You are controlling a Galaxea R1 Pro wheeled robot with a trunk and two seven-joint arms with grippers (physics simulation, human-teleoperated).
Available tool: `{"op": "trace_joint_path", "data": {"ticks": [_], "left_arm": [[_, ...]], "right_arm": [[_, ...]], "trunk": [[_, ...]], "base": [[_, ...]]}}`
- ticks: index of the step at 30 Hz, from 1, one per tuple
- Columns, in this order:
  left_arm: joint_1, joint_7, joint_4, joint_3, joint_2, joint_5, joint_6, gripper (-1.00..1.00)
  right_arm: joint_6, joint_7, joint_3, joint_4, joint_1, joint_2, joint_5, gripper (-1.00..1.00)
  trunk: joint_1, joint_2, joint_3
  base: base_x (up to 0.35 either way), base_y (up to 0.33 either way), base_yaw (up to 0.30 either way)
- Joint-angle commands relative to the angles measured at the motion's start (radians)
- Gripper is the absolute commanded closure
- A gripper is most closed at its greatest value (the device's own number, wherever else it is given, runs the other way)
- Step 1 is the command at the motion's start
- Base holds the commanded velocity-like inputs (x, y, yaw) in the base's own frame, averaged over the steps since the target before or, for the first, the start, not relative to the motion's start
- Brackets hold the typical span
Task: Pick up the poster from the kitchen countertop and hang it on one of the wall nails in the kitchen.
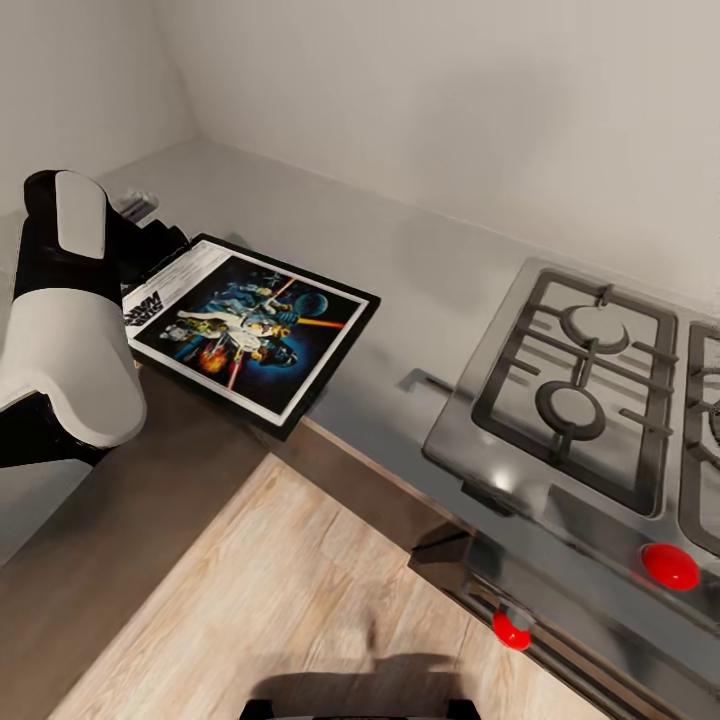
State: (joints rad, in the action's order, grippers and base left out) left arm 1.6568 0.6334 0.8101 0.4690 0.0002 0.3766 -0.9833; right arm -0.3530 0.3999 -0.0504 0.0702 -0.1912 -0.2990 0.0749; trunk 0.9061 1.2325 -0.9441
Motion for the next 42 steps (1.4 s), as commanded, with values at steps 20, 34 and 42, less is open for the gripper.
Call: {"op": "trace_joint_path", "data": {"ticks": [20, 34, 42], "left_arm": [[0.001, 0.011, 0.13, -0.001, -0.001, 0.007, -0.005, -1.0], [0.001, 0.012, 0.136, 0.0, 0.003, 0.006, -0.003, -1.0], [-0.001, 0.012, 0.133, 0.0, 0.013, 0.005, -0.003, -1.0]], "right_arm": [[0.0, 0.01, -0.005, -0.001, -0.001, 0.0, 0.008, -1.0], [0.0, 0.0, -0.005, -0.001, -0.001, 0.001, 0.008, -1.0], [0.0, -0.001, -0.005, -0.001, -0.001, 0.001, 0.008, -1.0]], "trunk": [[0.0, 0.0, -0.001], [0.0, 0.0, -0.001], [0.0, 0.0, -0.001]], "base": [[0.0, -0.027, 0.0], [0.052, 0.039, 0.0], [0.004, 0.003, 0.0]]}}
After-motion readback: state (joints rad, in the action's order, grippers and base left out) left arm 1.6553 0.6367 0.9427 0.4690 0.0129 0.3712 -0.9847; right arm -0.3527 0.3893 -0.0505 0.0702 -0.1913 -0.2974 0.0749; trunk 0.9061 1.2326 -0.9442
